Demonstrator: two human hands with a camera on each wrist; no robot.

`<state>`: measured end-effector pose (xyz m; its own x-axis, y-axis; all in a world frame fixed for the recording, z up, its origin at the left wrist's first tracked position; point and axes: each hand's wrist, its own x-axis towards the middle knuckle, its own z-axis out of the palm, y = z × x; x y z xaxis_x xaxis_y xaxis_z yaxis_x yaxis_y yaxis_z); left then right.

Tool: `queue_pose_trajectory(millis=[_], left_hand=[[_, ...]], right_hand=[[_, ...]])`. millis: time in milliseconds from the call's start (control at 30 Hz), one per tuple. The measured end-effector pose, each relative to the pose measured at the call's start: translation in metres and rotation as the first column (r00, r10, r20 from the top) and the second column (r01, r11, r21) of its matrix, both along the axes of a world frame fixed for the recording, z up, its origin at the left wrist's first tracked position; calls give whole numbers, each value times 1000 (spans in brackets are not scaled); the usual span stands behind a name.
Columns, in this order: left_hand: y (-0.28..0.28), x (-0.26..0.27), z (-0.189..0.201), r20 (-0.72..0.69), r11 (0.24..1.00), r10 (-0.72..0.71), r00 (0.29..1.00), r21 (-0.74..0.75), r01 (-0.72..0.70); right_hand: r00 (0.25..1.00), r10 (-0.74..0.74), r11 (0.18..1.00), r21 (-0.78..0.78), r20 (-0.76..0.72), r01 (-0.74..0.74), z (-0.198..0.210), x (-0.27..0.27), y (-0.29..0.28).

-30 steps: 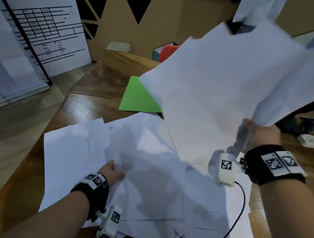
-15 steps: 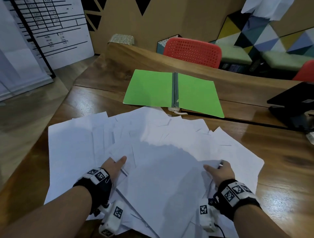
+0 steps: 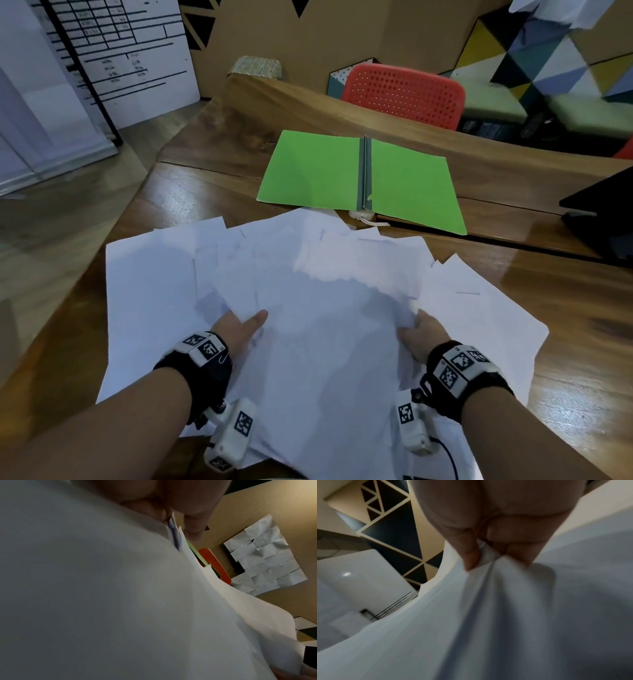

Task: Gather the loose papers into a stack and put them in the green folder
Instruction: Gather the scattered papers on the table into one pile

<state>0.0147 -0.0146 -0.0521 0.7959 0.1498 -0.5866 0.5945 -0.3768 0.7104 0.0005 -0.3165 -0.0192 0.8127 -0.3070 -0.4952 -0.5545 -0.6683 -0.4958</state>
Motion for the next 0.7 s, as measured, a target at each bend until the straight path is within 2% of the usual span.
queue_pose_trajectory(millis=[67, 133, 167, 233, 267, 333, 367, 433, 467, 533, 600, 700], left_hand=[[0, -4, 2, 25, 997, 36, 999, -63, -35], [1, -4, 1, 8, 997, 11, 1000, -76, -11], [1, -3, 2, -3, 997, -12, 1000, -77, 11], [2, -2, 2, -16, 997, -15, 1000, -73, 14], [2, -2, 2, -23, 997, -11, 1000, -73, 9], [2, -1, 2, -35, 999, 6, 999, -51, -8], [1, 0, 2, -53, 999, 10, 999, -34, -12], [0, 3, 3, -102, 998, 44, 994, -30, -47], [-1, 4, 8, -125, 997, 68, 990, -33, -73], [-3, 4, 12, -142, 996, 57, 988, -55, -66], [-5, 6, 12, -137, 999, -17, 990, -44, 11], [-1, 10, -8, -85, 996, -91, 992, -1, 91]], right_hand=[[997, 59, 992, 115, -44, -54, -3, -3, 11], [1000, 12, 989, 147, 3, -12, -3, -3, 15], [994, -65, 988, 147, 83, 52, -2, -1, 11], [932, -287, 956, 125, 221, 264, 3, 1, -5], [897, -374, 926, 51, 236, 373, 4, 1, -18], [868, -480, 840, -218, 128, 497, 9, -6, -44], [846, -532, 803, -290, 44, 521, 11, -11, -56], [792, -607, 779, -244, -64, 577, 11, -17, -74], [797, -596, 798, -183, -97, 575, 10, -19, -78], [873, -475, 879, -106, -115, 464, 9, -19, -81], [921, -385, 923, -13, -52, 385, 10, -19, -79], [926, -368, 929, 78, 81, 362, 11, -23, -78]])
